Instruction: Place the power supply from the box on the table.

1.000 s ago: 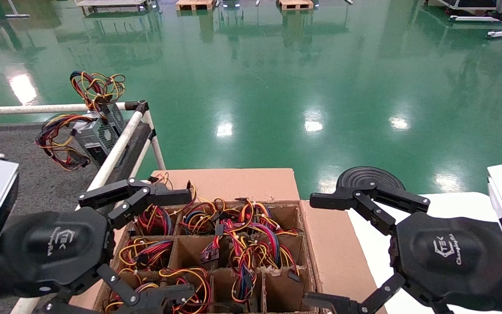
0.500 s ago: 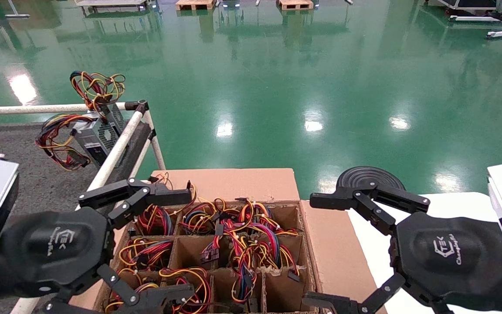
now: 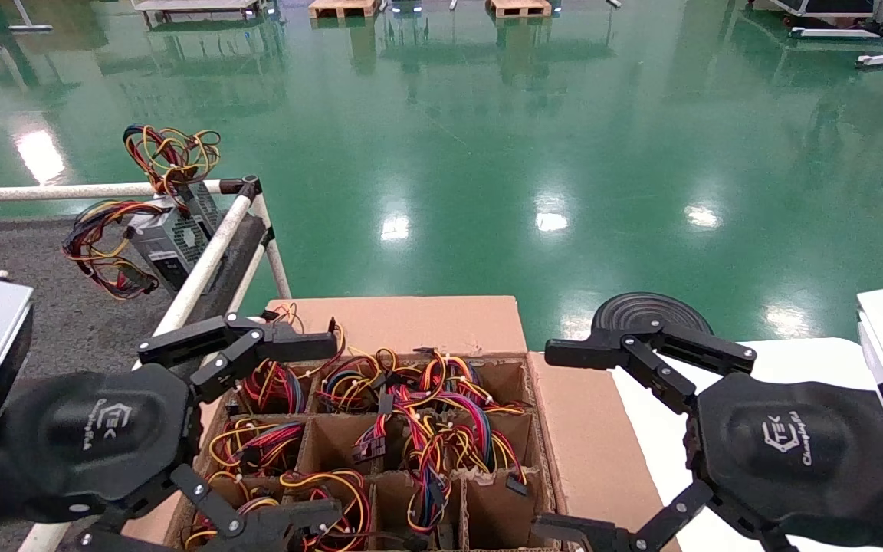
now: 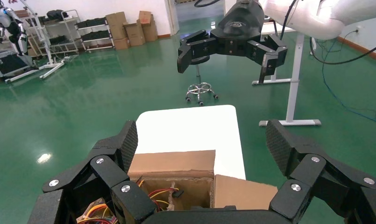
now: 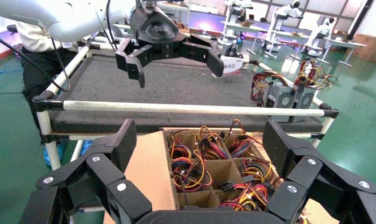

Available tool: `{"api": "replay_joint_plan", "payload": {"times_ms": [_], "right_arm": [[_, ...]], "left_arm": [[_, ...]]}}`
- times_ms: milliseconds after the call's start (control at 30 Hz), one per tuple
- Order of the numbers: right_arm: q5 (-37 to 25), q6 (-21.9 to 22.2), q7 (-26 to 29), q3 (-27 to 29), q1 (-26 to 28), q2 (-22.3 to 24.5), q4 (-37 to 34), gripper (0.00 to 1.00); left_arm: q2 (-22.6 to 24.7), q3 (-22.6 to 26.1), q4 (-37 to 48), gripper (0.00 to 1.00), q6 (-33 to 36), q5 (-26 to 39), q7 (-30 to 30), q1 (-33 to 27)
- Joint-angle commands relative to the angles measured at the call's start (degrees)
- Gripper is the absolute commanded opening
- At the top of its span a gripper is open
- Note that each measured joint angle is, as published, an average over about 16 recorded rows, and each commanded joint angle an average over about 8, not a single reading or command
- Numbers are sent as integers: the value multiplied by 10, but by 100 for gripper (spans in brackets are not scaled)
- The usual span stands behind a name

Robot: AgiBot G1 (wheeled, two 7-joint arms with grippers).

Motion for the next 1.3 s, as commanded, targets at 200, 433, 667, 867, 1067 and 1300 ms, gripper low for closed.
{"api": "replay_joint_plan", "payload": {"times_ms": [200,433,667,867,1067,1300], "right_arm": [[0,0,0,0,0,0,0,0],[0,0,0,0,0,0,0,0],[0,0,0,0,0,0,0,0],[0,0,0,0,0,0,0,0],[0,0,0,0,0,0,0,0],[0,0,0,0,0,0,0,0]], "left_arm": [[0,0,0,100,0,0,0,0],[0,0,0,100,0,0,0,0],[0,0,1,100,-1,1,0,0],[-4,2,8,100,-2,7,1,-3],[-13,11,26,100,-3,24,1,-14],[-28,41,56,100,0,65,0,-46]]}}
